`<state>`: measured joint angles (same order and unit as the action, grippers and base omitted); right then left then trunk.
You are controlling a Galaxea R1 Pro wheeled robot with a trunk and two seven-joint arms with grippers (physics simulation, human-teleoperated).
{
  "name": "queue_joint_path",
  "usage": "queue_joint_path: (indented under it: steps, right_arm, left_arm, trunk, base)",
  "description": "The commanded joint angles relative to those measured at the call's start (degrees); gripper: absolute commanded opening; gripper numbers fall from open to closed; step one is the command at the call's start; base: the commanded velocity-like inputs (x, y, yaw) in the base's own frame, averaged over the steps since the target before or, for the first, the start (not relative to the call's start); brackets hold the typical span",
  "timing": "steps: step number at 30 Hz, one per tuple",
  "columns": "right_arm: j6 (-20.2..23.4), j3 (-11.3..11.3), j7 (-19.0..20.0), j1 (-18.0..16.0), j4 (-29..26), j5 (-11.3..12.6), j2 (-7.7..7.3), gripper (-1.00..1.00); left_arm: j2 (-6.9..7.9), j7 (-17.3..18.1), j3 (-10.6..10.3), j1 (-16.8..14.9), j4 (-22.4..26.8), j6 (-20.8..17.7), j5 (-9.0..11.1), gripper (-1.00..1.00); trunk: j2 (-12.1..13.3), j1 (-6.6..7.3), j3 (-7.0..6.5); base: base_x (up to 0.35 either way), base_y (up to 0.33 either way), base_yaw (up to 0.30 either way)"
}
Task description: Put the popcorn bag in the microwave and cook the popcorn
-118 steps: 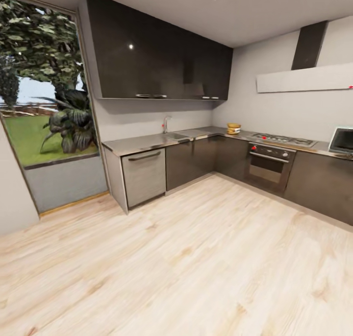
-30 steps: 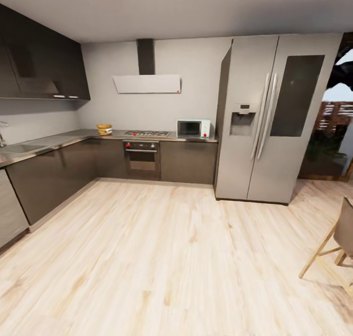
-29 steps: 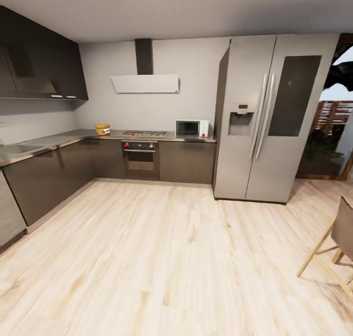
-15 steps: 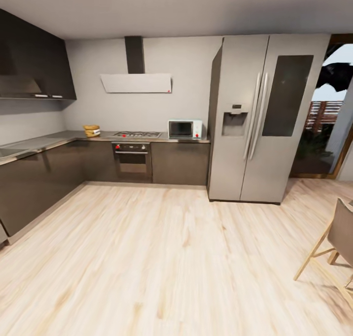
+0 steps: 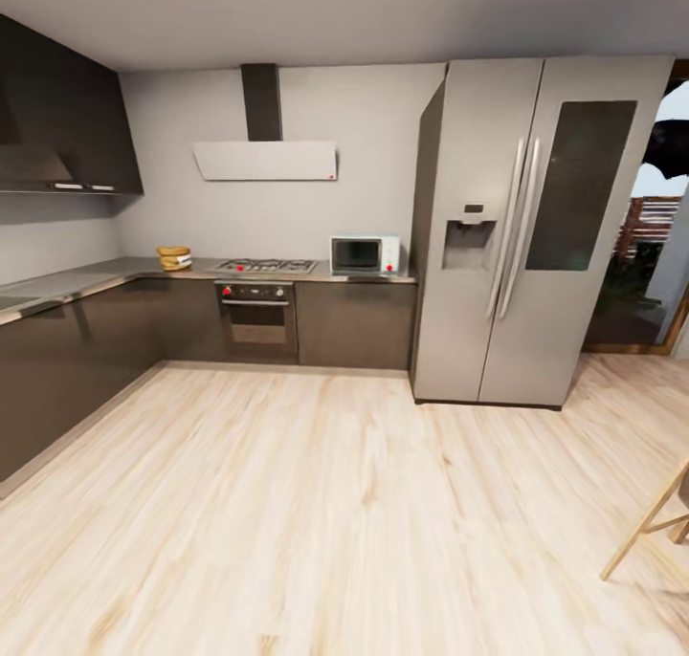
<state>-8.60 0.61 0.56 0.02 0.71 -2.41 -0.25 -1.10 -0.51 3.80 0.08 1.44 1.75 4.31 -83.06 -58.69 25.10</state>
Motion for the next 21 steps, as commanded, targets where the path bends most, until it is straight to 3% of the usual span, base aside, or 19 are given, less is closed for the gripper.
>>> queue_joint_path:
  steps: [1,21]
  right_arm:
    - [-0.28,0.09,0.06,-0.02,0.08,-0.24,-0.01,1.0]
    - [-0.37,0.09,0.06,-0.02,0.08,-0.23,-0.01,1.0]
  left_arm:
    - [-0.01,-0.06,0.33,0.01,0.02,0.1,0.36,1.0]
    - [0.04,-0.1,0.33,0.01,0.02,0.1,0.43,1.0]
  trunk:
    - [-0.02,-0.04,0.04]
    - [-0.02,-0.04,0.04]
  base:
    - [0.318,0.07,0.0]
    - [0.318,0.065,0.0]
